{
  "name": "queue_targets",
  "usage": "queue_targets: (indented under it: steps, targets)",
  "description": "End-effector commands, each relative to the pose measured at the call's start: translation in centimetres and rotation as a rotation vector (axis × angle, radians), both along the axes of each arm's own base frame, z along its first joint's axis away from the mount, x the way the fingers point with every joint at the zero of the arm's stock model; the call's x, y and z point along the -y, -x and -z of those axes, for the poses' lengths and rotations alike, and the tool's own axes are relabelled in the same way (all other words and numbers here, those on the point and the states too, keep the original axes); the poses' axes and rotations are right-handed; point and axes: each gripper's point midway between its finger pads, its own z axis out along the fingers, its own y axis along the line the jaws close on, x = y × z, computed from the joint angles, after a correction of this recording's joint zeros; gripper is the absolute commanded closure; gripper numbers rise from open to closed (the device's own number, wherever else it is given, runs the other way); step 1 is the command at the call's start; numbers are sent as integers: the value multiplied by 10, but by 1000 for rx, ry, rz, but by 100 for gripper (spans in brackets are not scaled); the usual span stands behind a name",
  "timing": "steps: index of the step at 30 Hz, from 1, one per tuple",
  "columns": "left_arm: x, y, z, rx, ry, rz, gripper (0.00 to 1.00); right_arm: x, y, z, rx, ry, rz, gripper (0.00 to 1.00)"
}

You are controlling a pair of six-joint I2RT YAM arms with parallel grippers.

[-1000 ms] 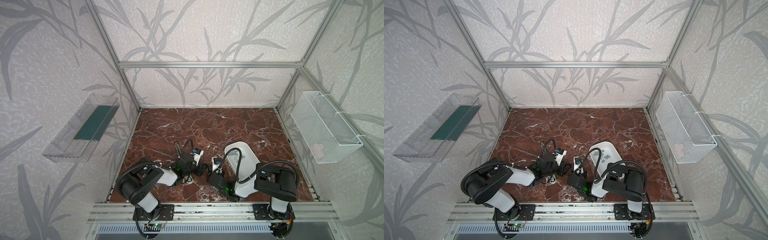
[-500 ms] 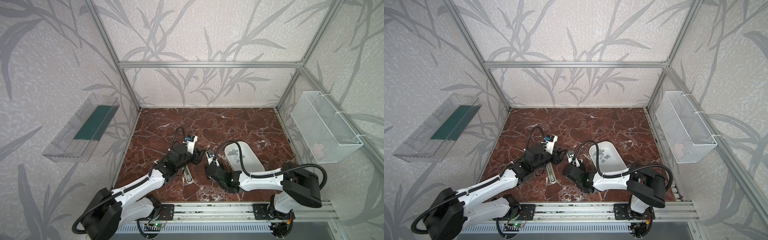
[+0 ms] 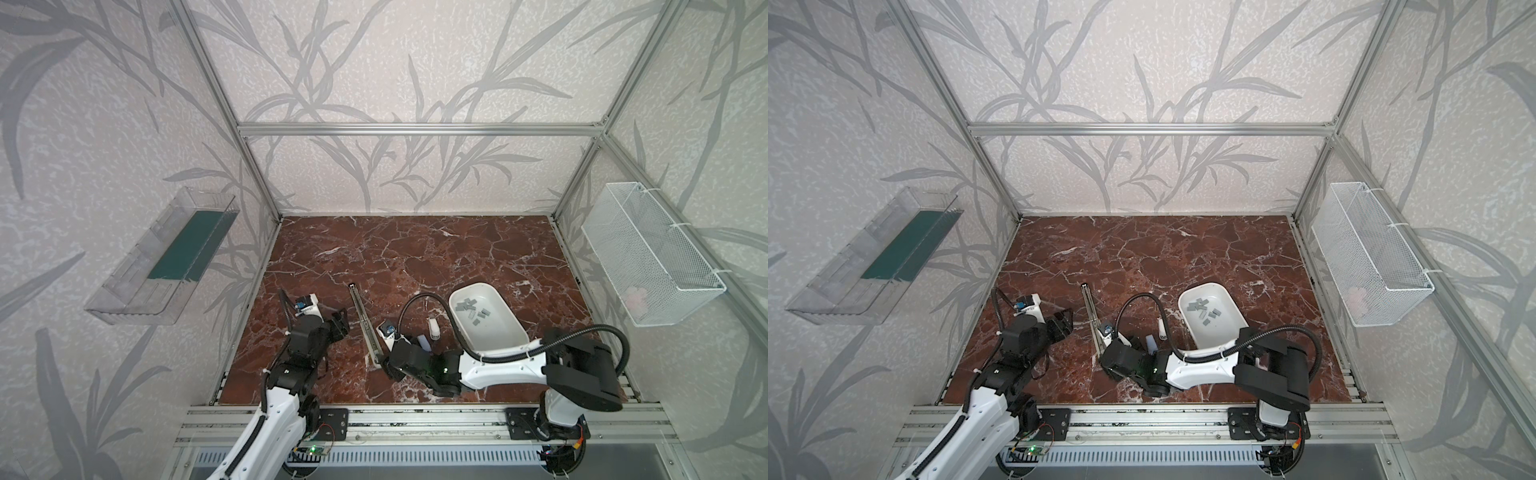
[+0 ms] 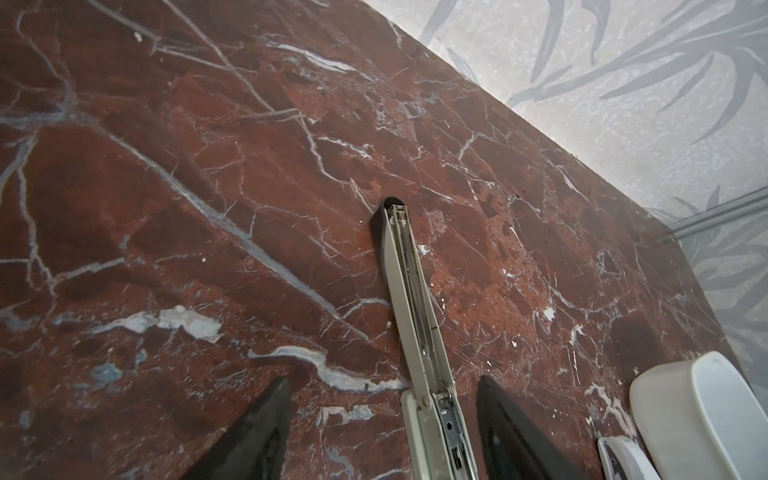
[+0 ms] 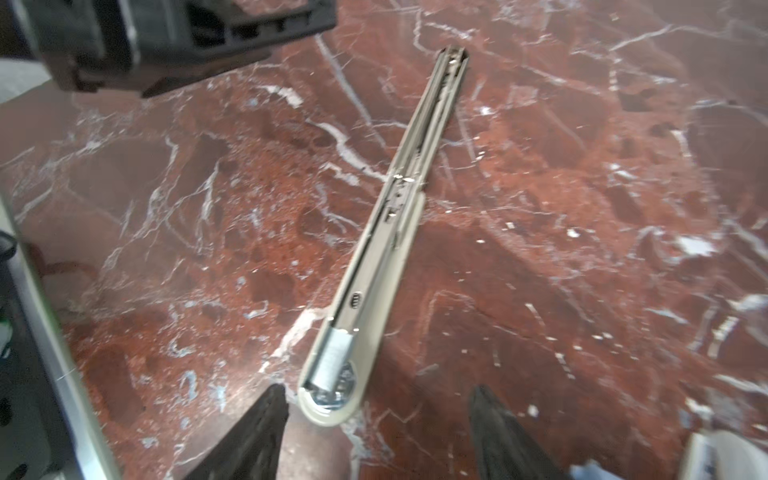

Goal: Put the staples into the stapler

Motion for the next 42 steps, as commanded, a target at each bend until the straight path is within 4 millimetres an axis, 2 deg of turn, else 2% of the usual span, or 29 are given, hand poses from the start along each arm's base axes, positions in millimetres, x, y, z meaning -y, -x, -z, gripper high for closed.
queue_targets:
  steps: [1, 5, 10, 14, 20, 26, 33, 37, 42]
  targets:
    - [3, -8, 0, -2, 100, 2, 27, -20, 4, 1, -18, -44, -41, 30]
    - [10, -20, 1, 20, 154, 44, 27, -29, 2, 11, -18, -43, -42, 36]
    - [19, -30, -4, 38, 164, 99, 27, -37, -1, 26, -23, -9, -39, 54]
    - [24, -36, -5, 34, 173, 125, 26, -35, -6, 29, -1, 2, -18, 67]
    - [24, -40, 14, -48, 225, 87, 22, -29, -11, 30, 12, 18, 3, 80]
    - [23, -42, 35, -110, 248, 62, 15, -24, -12, 30, 12, 13, 16, 84]
    - [4, -41, 49, -177, 216, -65, 1, -16, -19, 35, -40, 13, 86, 90]
    - [5, -46, 47, -162, 226, -64, 0, -17, -17, 35, -106, -39, 73, 91]
    - [5, -55, 56, -182, 234, -72, 0, -18, -16, 36, -195, -84, 77, 91]
